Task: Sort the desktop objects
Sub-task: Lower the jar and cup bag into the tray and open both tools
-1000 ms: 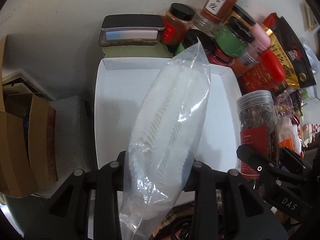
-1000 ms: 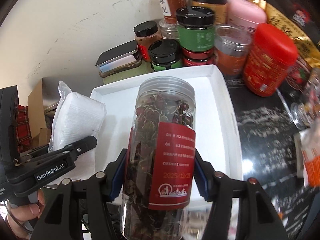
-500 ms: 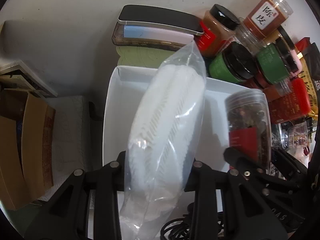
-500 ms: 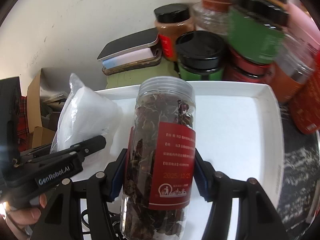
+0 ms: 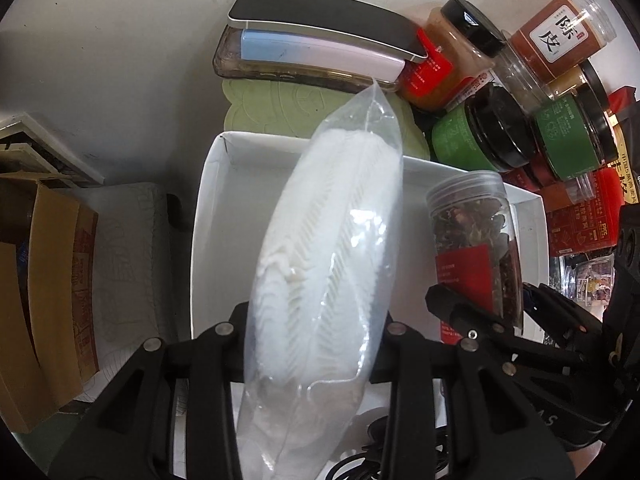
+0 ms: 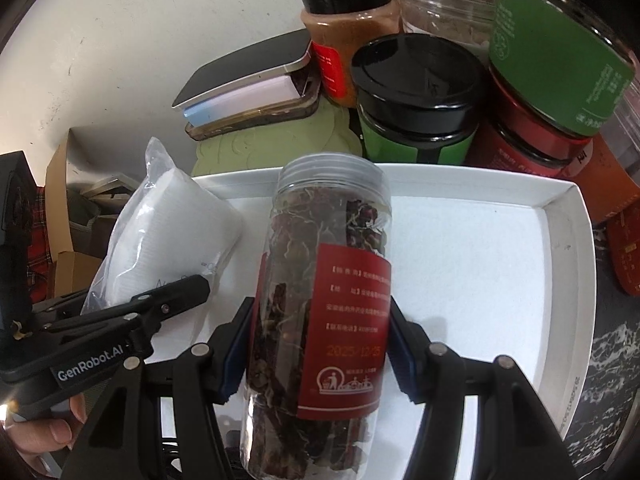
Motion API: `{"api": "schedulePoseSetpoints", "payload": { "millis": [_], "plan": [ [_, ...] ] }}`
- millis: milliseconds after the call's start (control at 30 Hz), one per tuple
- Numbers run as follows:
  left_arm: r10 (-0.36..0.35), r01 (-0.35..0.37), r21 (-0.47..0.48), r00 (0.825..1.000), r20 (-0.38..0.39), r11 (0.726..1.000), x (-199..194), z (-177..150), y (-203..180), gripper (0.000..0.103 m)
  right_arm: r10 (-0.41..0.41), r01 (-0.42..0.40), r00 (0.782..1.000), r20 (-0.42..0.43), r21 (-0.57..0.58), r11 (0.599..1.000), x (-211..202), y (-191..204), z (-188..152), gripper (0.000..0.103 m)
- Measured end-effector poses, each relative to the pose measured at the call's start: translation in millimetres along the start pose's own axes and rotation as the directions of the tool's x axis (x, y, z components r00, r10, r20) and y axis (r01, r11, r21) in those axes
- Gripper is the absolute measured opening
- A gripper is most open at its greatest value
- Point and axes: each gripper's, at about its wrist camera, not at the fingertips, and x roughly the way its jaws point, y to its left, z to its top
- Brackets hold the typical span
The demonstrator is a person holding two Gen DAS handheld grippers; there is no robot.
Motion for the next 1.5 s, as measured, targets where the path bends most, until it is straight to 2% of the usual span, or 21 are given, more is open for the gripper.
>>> {"api": "schedulePoseSetpoints", "payload": {
  "millis": [133, 333, 467, 600, 667, 700, 867, 1067, 1500],
  "plan": [
    [0.009, -0.009, 0.007, 1.000, -0.009, 1.000, 1.4, -0.4, -1.5, 0.035, -0.002, 0.002, 1.000, -0.003, -0.003, 1.000, 2.4, -0.2, -0.5, 0.062],
    [0.058, -0.057, 0.023, 0.998, -0.040, 0.998, 6.1, 0.0, -5.7, 0.048, -0.010, 0.009, 1.000, -0.023, -0.036, 0.999, 0.6, 5.6, -0.5, 0.065],
    [0.059, -0.058, 0.026, 0.998, -0.035, 0.998, 2.4, -2.0, -8.6, 0.056, -0.030, 0.030, 1.000, -0.001, -0.050, 0.998, -10.7, 9.1, -4.3, 0.065],
    [0.042, -0.042, 0.051, 0.999, 0.009, 0.998, -12.0, -7.4, -16.0, 0.057, -0.030, 0.031, 0.999, 0.024, -0.045, 0.999, -26.9, 13.2, -11.4, 0.065],
    [0.068, -0.070, 0.074, 0.997, 0.028, 0.995, -20.8, -11.6, -22.4, 0.057, -0.028, 0.030, 0.998, 0.048, -0.034, 0.999, -39.8, 15.0, -16.5, 0.065],
    [0.083, -0.085, 0.081, 0.996, 0.034, 0.993, -24.9, -13.6, -25.6, 0.057, -0.027, 0.029, 0.998, 0.054, -0.030, 0.999, -40.5, 19.7, -7.2, 0.065],
    [0.081, -0.089, 0.113, 0.994, 0.070, 0.990, -51.0, -21.7, -44.0, 0.057, -0.025, 0.027, 0.995, 0.095, -0.016, 0.999, -80.0, 19.7, -19.2, 0.065],
    [0.071, -0.087, 0.149, 0.992, 0.108, 0.985, -87.1, -32.8, -50.5, 0.057, -0.035, 0.037, 0.988, 0.151, -0.011, 0.999, -134.9, 25.2, -47.9, 0.065],
    [0.075, -0.108, 0.210, 0.985, 0.157, 0.972, -145.4, -86.9, -70.6, 0.057, -0.047, 0.043, 0.979, 0.196, 0.023, 0.999, -186.7, 38.5, -104.8, 0.065]
  ]
}}
